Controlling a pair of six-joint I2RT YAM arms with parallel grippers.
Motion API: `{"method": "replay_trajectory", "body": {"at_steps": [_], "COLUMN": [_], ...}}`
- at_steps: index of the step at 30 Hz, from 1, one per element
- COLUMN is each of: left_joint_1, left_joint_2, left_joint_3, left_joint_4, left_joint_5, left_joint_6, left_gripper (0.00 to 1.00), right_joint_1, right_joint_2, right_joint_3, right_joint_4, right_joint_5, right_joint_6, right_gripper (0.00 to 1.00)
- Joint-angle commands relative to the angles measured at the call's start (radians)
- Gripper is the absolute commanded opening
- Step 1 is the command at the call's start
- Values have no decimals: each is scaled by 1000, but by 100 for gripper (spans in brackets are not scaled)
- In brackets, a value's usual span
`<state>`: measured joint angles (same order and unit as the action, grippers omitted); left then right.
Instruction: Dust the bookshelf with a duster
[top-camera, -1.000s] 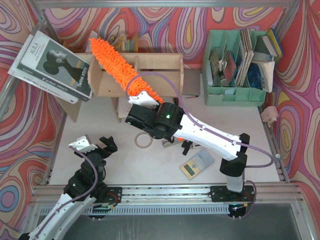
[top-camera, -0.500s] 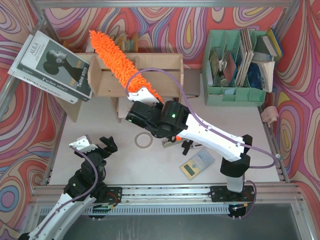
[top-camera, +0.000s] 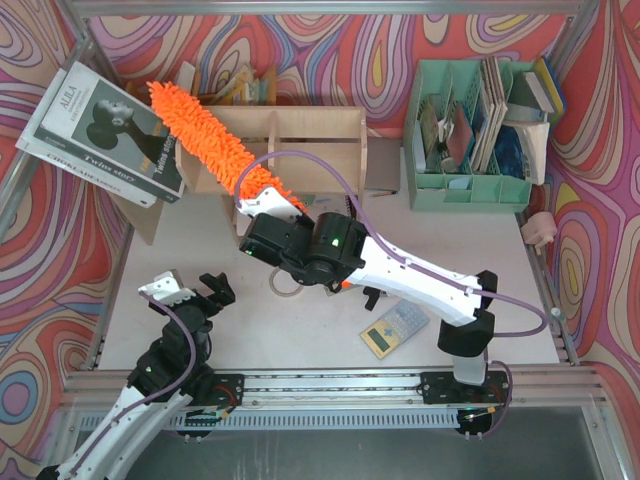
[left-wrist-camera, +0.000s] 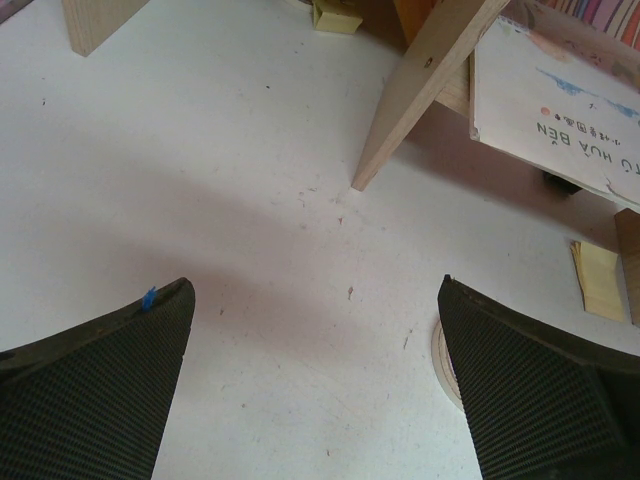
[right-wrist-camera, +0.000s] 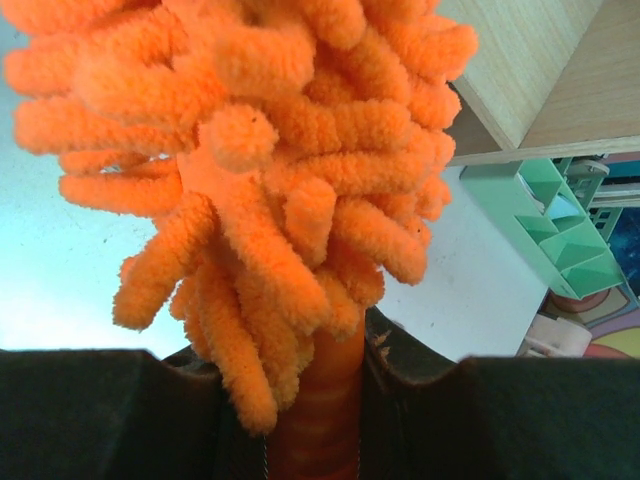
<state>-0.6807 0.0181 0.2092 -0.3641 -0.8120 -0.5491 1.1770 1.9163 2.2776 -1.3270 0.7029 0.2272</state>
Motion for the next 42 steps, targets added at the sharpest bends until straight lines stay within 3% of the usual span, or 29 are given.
{"method": "replay_trajectory", "body": {"at_steps": [1, 14, 31, 42], "left_joint_1": [0, 0, 0, 0], "left_joint_2": [4, 3, 1, 4], "left_joint_3": [-10, -10, -10, -10], "left_joint_4": [18, 16, 14, 16], "left_joint_5": [1, 1, -1, -1], "left_joint_6": [15, 16, 14, 13], "left_gripper": [99, 99, 99, 98], "right_joint_1": [-13, -102, -102, -143], "right_joint_2": [-15, -137, -123, -184], "right_joint_3": [-46, -111, -103, -242], "right_joint_4": [33, -89, -18, -39], "right_joint_5": [35, 121, 69, 89], "right_joint_6": [36, 182, 130, 213], "right_gripper": [0, 0, 0, 0]}}
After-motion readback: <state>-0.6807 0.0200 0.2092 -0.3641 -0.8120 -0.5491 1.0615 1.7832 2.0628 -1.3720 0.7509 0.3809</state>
